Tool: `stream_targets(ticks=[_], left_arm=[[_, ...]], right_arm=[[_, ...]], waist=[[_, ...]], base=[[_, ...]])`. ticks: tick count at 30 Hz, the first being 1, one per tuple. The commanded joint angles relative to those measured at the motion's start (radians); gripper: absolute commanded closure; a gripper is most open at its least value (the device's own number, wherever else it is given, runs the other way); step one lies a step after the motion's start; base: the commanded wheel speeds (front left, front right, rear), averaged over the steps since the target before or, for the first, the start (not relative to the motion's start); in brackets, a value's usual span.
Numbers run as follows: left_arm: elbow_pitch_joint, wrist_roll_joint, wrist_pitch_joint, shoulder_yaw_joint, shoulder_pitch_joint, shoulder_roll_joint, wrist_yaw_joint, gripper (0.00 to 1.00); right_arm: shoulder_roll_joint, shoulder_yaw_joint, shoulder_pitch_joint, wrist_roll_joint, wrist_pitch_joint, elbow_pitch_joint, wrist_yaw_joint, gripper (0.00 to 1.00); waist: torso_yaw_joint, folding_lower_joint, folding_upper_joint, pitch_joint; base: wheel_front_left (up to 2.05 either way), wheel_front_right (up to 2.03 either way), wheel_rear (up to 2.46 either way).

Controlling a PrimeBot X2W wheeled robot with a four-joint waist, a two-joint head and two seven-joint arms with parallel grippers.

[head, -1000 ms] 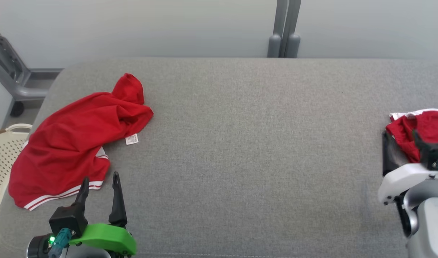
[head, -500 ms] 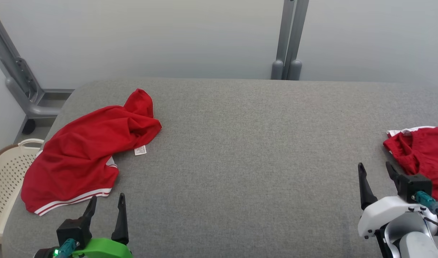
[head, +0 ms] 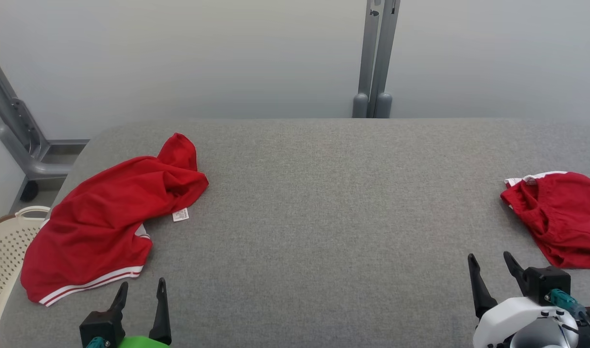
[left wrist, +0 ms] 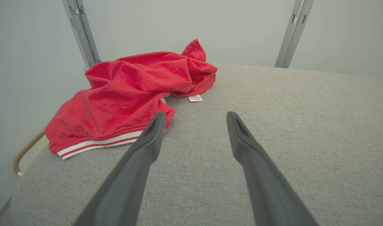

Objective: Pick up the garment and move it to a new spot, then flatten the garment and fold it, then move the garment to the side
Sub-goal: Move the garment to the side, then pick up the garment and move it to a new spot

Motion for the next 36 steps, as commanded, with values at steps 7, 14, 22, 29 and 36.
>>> stream_targets(ticks=[7,14,22,29,36], left_arm=[[0.018,-0.019,-0.012,0.036,0.037,-0.015,0.005,0.00],[0.012,-0.023,-0.015,0.053,0.034,-0.023,-0.010,0.00],[0.007,-0.006,-0.016,0.061,0.019,-0.026,-0.022,0.00],[0.007,-0.004,-0.015,0.073,0.026,-0.014,-0.019,0.00],[-0.012,0.013,-0.011,0.070,0.053,-0.004,0.010,0.00]], right_arm=[[-0.001,0.014,0.023,0.025,0.010,-0.015,-0.001,0.00],[-0.001,0.019,0.027,0.038,0.015,-0.020,-0.001,0.00],[-0.001,0.029,0.029,0.045,0.012,-0.016,-0.001,0.00],[-0.001,0.055,0.029,0.056,0.000,-0.005,-0.001,0.00],[-0.001,0.099,0.018,0.083,-0.003,0.007,-0.001,0.00]], waist=[[-0.007,0.0001,0.0000,-0.013],[-0.005,0.0001,0.0000,-0.012],[0.025,0.0001,0.0000,-0.010],[0.098,0.0001,0.0000,-0.015],[0.183,0.0001,0.0000,-0.020]], base=[[0.00,0.00,0.00],[0.00,0.00,0.00],[0.00,0.00,0.00],[0.00,0.00,0.00],[0.00,0.00,0.00]])
